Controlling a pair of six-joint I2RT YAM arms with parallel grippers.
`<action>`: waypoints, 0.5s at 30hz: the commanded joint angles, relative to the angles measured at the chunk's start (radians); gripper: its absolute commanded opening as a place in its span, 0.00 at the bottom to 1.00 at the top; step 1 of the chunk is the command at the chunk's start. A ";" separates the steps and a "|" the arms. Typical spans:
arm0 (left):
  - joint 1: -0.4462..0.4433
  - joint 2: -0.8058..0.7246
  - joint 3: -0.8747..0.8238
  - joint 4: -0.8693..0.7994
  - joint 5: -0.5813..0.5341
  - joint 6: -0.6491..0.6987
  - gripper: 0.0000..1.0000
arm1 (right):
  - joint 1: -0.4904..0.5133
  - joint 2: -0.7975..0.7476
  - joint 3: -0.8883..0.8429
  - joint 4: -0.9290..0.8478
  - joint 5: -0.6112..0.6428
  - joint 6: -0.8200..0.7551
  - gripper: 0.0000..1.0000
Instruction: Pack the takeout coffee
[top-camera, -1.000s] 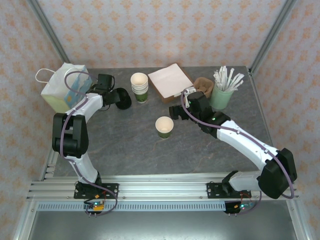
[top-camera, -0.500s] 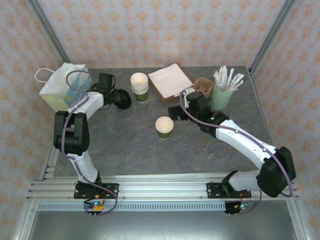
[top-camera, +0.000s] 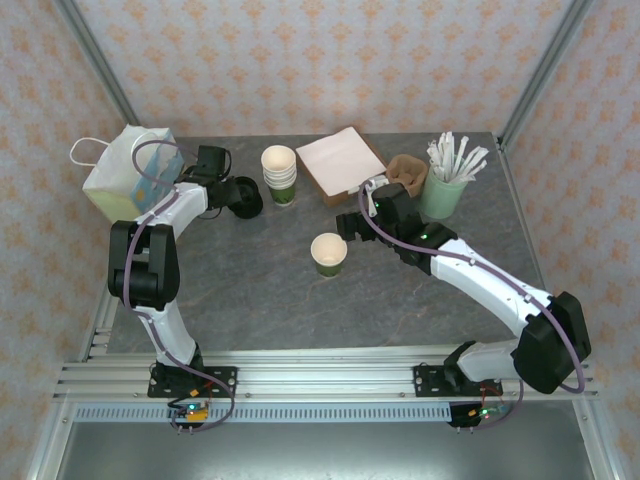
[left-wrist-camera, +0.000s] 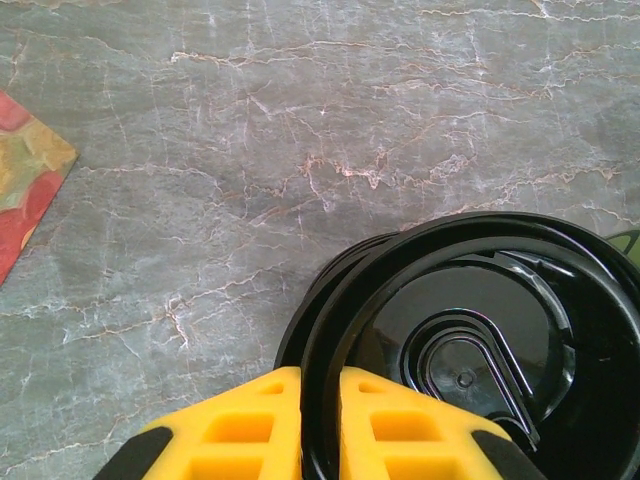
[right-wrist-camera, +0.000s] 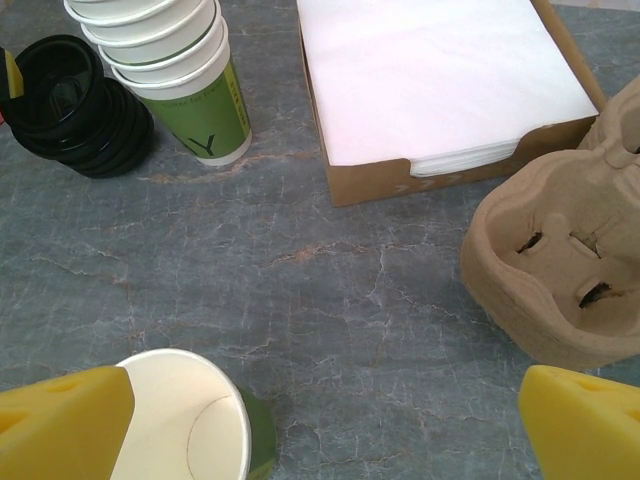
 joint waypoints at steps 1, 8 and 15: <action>0.010 -0.033 0.016 -0.018 0.007 0.011 0.15 | 0.005 -0.003 0.012 0.002 0.002 0.015 0.99; -0.013 -0.184 -0.046 0.014 0.029 -0.025 0.15 | 0.005 -0.032 0.035 -0.016 -0.031 0.029 0.99; -0.136 -0.469 -0.205 0.046 -0.072 -0.058 0.15 | 0.006 -0.015 0.130 -0.048 -0.288 0.113 0.99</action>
